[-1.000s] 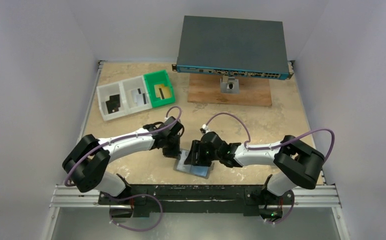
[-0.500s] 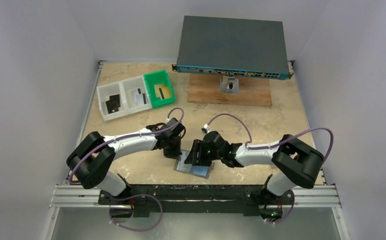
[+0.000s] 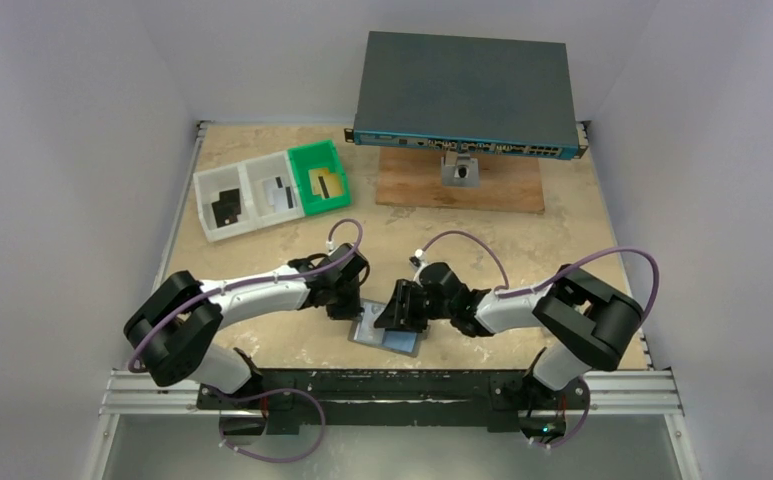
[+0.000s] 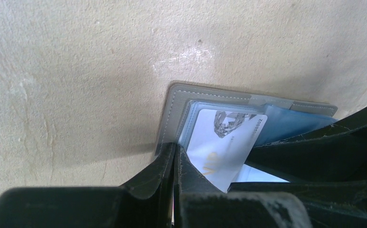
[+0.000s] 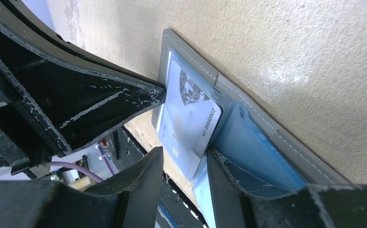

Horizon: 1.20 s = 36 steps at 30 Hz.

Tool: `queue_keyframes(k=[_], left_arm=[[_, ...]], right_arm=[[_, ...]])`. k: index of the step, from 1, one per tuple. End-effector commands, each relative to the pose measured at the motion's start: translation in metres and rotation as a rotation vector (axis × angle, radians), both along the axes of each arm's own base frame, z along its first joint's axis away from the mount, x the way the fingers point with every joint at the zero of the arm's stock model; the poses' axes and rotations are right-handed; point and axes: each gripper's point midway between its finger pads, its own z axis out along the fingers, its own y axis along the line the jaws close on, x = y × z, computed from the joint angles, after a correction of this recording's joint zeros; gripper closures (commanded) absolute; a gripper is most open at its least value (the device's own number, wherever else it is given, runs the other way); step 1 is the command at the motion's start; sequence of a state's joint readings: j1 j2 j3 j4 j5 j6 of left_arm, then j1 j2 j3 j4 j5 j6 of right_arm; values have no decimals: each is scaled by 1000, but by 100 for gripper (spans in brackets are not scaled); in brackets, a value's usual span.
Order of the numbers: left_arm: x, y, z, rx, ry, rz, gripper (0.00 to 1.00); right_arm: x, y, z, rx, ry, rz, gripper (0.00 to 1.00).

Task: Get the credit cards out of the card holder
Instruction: Remove the credit card from the card holder.

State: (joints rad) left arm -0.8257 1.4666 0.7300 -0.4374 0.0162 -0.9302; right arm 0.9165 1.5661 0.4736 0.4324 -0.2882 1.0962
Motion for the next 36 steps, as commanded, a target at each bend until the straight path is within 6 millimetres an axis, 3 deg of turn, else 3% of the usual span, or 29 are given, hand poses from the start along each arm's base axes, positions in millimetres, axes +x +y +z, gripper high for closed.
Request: queue_keyframes(k=[1, 12, 23, 27, 36], left_arm=[[-33, 2, -18, -17, 114, 38, 100], [-41, 5, -24, -30, 142, 77, 100], [-42, -1, -22, -19, 143, 46, 100], [-41, 10, -25, 32, 145, 80, 100], [-47, 31, -45, 46, 215, 195, 100]], right_arm=[[7, -3, -5, 42, -32, -24, 61], [6, -8, -7, 76, -6, -57, 81], [10, -4, -7, 57, -23, -40, 92], [11, -10, -8, 19, -32, -50, 100], [13, -29, -14, -92, -57, -76, 100]])
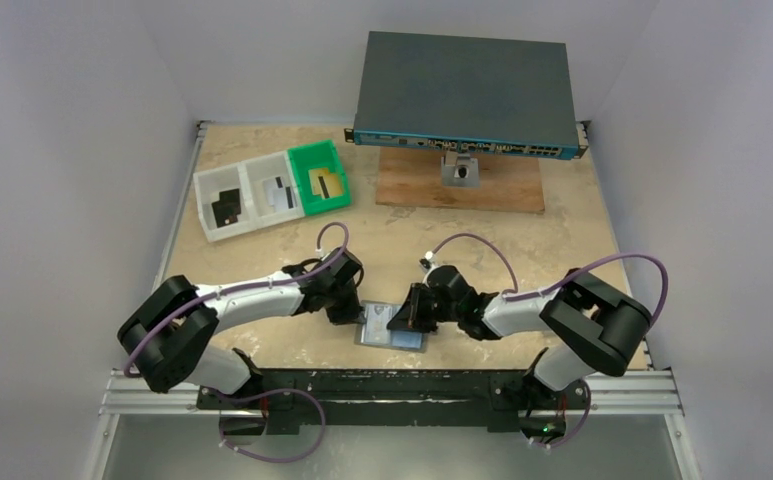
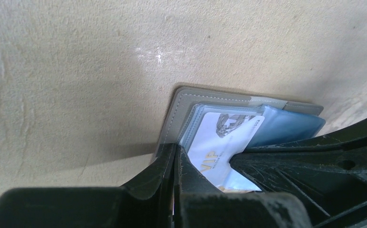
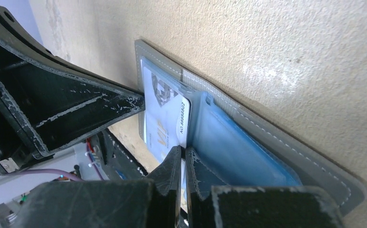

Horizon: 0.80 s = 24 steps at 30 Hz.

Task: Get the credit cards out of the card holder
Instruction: Remove the credit card from the card holder.

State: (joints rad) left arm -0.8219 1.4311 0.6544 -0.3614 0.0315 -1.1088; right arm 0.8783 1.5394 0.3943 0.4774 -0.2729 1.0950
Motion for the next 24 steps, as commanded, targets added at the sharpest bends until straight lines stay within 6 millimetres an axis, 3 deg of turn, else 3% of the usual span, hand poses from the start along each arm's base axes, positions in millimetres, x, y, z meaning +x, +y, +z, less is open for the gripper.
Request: queue_keyframes(k=[1, 24], left_arm=[[-43, 36, -43, 114, 190, 29, 100], [-45, 47, -46, 122, 192, 75, 100]], right_arm=[[10, -9, -3, -90, -53, -27, 100], [9, -19, 6, -112, -48, -53, 100]])
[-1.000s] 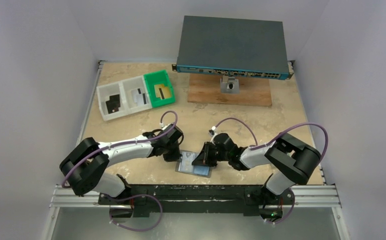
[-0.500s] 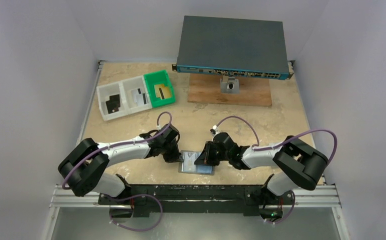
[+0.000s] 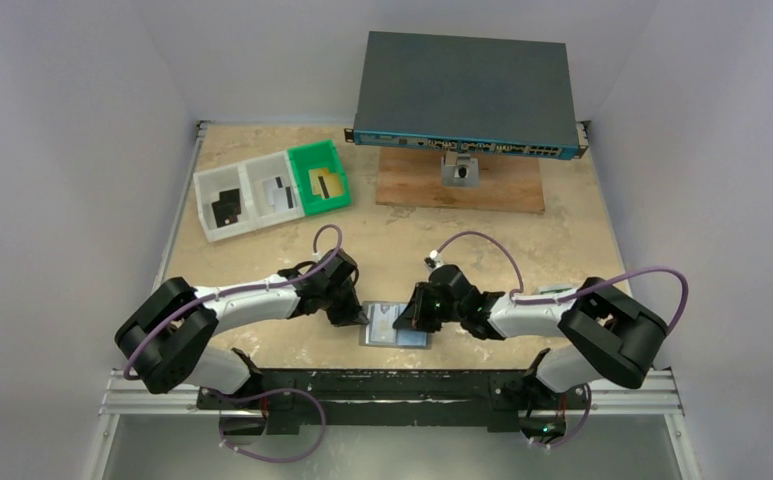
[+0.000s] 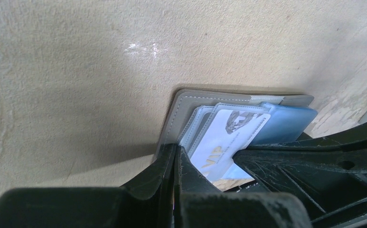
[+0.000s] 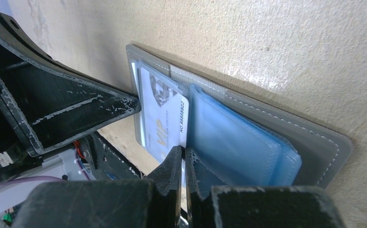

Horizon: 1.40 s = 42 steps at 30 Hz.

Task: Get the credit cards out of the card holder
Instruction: Remove the credit card from the card holder.

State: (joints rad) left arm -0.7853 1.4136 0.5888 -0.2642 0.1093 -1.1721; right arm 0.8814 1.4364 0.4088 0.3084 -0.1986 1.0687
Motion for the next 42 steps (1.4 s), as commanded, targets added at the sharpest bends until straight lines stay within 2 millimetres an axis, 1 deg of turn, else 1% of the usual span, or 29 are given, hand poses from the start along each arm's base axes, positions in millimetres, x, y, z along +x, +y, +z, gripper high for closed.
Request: queue_keyframes(k=[1, 5, 8, 12, 16, 18, 19, 21, 22, 24, 27, 31, 33, 36, 40, 42], left_arm=[[-43, 51, -44, 217, 160, 5, 100], [-43, 51, -43, 217, 158, 4, 100], [-43, 51, -43, 217, 156, 4, 100], [-42, 50, -42, 214, 155, 5, 100], [-41, 48, -41, 208, 151, -1, 100], [-41, 48, -40, 207, 150, -1, 100], [-40, 48, -40, 205, 149, -3, 100], [-41, 48, -40, 205, 151, -3, 100], [-40, 47, -40, 204, 150, -4, 100], [-41, 47, -41, 205, 154, -5, 100], [-41, 47, -41, 204, 154, -1, 100], [-41, 50, -41, 208, 156, 14, 100], [-41, 53, -41, 220, 157, 27, 100], [-42, 61, -43, 252, 164, 49, 100], [-42, 66, -44, 257, 162, 64, 100], [-42, 66, -44, 256, 163, 64, 100]], right_arm=[[6, -5, -1, -43, -20, -19, 100], [5, -12, -4, -67, -11, -34, 100], [6, -14, -3, -68, -12, -41, 95], [6, -10, 3, -30, -23, -31, 90], [2, 1, 4, 44, -10, 1, 76], [1, 4, 2, 65, 3, 3, 71], [1, 4, 0, 66, 9, 2, 70], [1, 6, -3, 70, 16, 2, 70], [1, 6, -5, 71, 20, 3, 71], [0, 8, -7, 79, 31, 6, 75], [-1, 10, -11, 82, 47, 7, 83], [-1, 2, -15, 56, 50, -15, 89], [0, -3, -13, 42, 39, -27, 91], [2, -10, -11, 11, 25, -42, 92], [4, -16, -6, -10, 4, -53, 92], [5, -16, -5, -8, -1, -53, 88]])
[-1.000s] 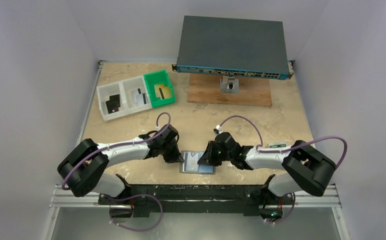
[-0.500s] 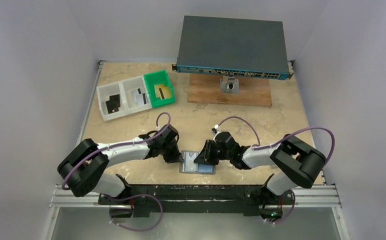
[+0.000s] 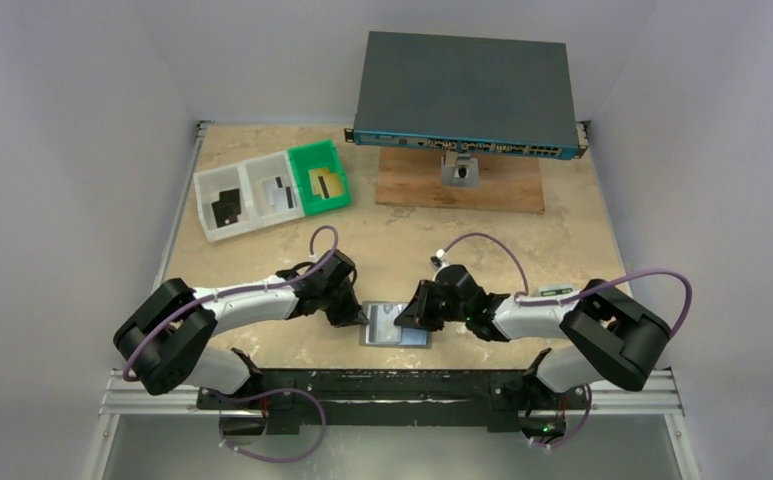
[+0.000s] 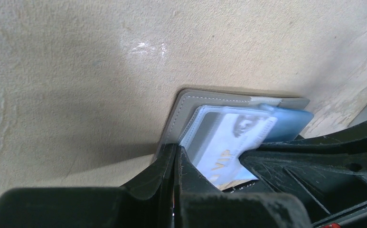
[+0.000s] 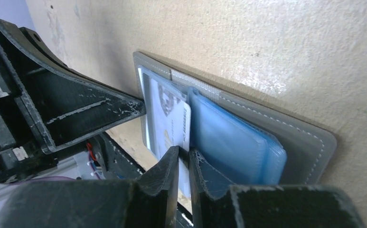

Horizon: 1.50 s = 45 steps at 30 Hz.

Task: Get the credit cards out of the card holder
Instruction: Remove the credit card from the card holder.

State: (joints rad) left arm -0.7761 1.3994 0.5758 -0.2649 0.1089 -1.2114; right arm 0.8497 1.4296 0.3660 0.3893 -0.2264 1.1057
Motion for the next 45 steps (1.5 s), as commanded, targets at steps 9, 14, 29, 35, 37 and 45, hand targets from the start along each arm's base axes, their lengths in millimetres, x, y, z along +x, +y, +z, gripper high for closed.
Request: queue_keyframes(k=[9, 14, 29, 35, 37, 45], left_arm=[[-41, 61, -42, 253, 146, 15, 100], [-40, 60, -42, 250, 146, 10, 100], [-41, 67, -43, 269, 151, 39, 100], [-41, 70, -44, 273, 155, 44, 100], [-41, 70, -44, 273, 156, 44, 100], [-40, 70, -43, 273, 152, 47, 100]], right_arm=[[-3, -1, -3, 21, -6, 15, 80], [-5, 4, -8, 47, 18, 28, 79], [-1, -16, -11, -29, 11, -33, 95], [1, -24, -8, -58, -7, -45, 97], [2, -25, -8, -69, -12, -46, 96], [2, -35, -12, -109, -6, -61, 94]])
